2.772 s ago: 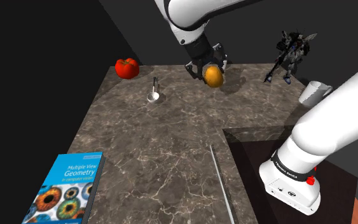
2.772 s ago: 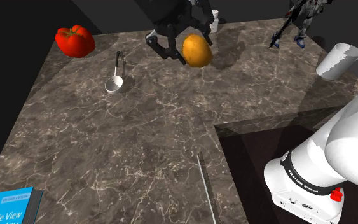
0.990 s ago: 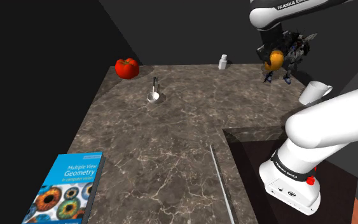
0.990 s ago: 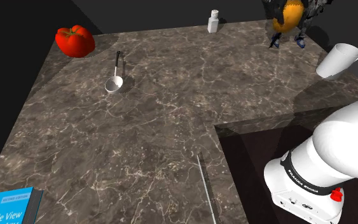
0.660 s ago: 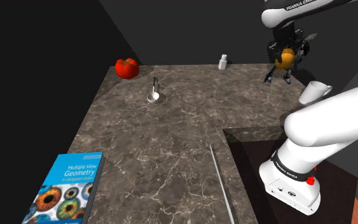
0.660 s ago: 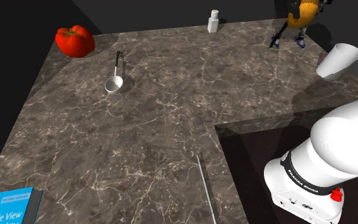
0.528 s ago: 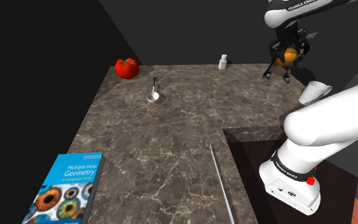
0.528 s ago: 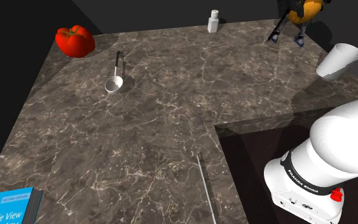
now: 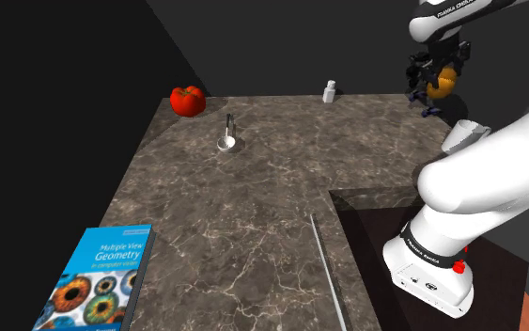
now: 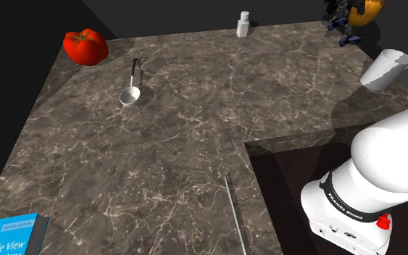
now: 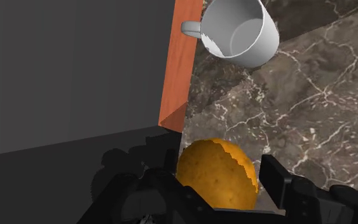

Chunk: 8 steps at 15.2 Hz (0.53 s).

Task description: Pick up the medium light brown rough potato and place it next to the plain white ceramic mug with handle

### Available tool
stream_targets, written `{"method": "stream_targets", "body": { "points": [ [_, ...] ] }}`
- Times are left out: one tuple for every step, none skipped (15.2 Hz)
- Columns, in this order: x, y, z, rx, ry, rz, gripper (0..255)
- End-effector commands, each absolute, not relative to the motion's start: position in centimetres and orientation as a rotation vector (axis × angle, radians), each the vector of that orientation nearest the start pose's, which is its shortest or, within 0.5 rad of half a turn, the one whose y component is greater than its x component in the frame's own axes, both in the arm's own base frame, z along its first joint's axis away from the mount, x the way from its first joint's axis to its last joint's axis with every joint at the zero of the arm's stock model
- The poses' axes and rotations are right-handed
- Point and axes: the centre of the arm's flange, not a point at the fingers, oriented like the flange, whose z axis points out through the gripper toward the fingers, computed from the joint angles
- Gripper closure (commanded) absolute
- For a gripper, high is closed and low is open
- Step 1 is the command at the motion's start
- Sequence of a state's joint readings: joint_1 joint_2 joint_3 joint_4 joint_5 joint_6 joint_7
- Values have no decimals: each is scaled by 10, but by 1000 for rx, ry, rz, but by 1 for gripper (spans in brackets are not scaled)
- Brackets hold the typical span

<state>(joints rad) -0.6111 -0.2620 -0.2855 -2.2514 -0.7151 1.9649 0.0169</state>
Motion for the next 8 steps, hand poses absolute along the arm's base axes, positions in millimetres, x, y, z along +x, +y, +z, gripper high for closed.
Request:
{"method": "stream_targets", "body": {
  "points": [
    [256,-408,467,2481,-781,-355,255],
    [256,-408,462,2481,-781,-355,255],
    [256,-408,456,2481,-781,-355,255],
    [256,-408,451,2481,-781,-355,255],
    [256,-408,446,2481,-781,-355,255],
    [256,-408,441,2481,-781,-355,255],
    [256,-408,435,2481,-781,-355,255],
    [256,-408,430,2481,-781,-355,255]
  ]
}}
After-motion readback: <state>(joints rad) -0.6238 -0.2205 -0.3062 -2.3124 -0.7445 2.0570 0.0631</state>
